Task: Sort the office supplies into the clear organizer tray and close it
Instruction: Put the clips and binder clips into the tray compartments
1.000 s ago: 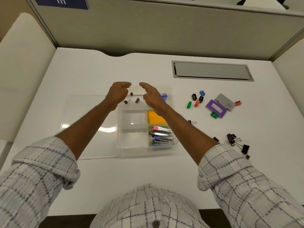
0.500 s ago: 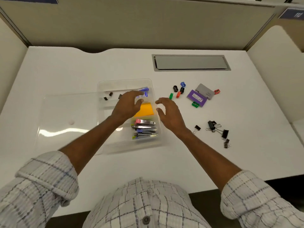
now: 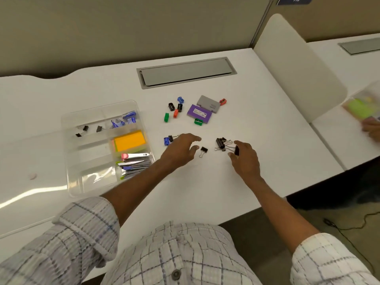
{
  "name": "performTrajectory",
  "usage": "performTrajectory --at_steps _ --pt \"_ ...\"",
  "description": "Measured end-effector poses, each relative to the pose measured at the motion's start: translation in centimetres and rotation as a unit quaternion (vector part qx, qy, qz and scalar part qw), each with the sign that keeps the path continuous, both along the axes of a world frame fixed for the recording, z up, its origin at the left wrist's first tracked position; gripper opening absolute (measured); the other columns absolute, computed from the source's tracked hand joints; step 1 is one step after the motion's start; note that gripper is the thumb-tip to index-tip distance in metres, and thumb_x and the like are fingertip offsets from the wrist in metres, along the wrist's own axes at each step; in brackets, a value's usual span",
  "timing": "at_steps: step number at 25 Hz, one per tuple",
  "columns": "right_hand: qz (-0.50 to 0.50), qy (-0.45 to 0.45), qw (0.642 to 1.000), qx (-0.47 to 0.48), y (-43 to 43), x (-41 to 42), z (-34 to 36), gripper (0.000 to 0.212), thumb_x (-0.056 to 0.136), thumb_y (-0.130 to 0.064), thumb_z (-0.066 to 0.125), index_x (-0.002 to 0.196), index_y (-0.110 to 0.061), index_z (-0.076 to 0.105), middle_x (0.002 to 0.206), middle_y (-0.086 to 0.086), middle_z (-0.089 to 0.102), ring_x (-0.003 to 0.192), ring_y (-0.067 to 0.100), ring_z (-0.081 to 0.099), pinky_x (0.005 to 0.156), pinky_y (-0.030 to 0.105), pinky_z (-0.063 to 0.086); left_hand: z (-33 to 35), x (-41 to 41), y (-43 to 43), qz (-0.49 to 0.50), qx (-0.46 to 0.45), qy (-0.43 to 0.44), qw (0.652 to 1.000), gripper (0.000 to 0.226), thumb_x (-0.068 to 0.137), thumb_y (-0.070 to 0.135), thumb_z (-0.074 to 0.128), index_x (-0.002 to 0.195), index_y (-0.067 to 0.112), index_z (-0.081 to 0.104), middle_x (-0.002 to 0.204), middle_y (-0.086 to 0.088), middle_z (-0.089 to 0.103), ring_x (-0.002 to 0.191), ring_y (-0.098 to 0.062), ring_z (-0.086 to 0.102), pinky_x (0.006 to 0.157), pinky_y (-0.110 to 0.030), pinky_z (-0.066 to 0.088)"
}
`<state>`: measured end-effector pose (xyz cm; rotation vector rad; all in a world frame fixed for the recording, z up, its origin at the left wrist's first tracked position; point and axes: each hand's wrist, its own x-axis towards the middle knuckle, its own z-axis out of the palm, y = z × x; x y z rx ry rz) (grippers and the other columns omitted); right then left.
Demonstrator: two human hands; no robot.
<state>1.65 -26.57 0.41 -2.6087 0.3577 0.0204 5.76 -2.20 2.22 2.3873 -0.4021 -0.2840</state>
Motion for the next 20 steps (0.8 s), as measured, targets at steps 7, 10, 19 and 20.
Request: performTrajectory --at_steps 7,10,19,20 --pt "0.030 0.070 0.997 0.011 -3.0 2.5 -1.5 0.047 0.085 -0.029 0.074 0.126 -0.016 0.058 0.122 0.012 0.052 0.111 0.034 0.053 0.092 0.038 0.045 -2.8 0.3 -5.3 -0.040 0.104 0.024 0.993 0.039 0.099 0.019 0.052 0.138 0.017 0.054 0.145 -0.002 0.051 0.135 -0.020 0.043 0.108 -0.035 0.040" --pt "0.036 0.053 0.996 0.059 -3.2 3.8 -1.5 0.034 0.077 -0.016 0.079 0.106 -0.015 0.061 0.106 0.007 0.048 0.085 0.020 0.055 0.078 0.028 0.044 -3.7 0.2 -5.9 -0.054 0.147 0.020 0.988 0.042 0.098 0.021 0.054 0.141 0.016 0.052 0.145 -0.002 0.050 0.134 -0.022 0.041 0.104 -0.037 0.044" --pt "0.071 -0.018 0.984 0.160 -5.6 5.8 -0.8 0.022 0.078 -0.003 0.073 0.093 -0.011 0.059 0.099 0.006 0.063 0.076 0.011 0.062 0.073 0.022 0.052 -3.6 1.7 -7.6 0.075 0.076 -0.004 0.994 0.030 0.099 0.025 0.055 0.126 0.017 0.064 0.118 -0.005 0.058 0.113 -0.021 0.053 0.093 -0.032 0.047" --pt "0.061 -0.028 0.981 0.181 -5.9 5.8 -0.7 0.023 0.079 -0.002 0.072 0.095 -0.011 0.059 0.099 0.006 0.066 0.076 0.010 0.063 0.071 0.017 0.052 -3.4 2.0 -8.0 0.084 0.051 -0.013 0.995 0.027 0.099 0.026 0.055 0.121 0.018 0.067 0.114 -0.004 0.057 0.110 -0.020 0.052 0.091 -0.029 0.045"
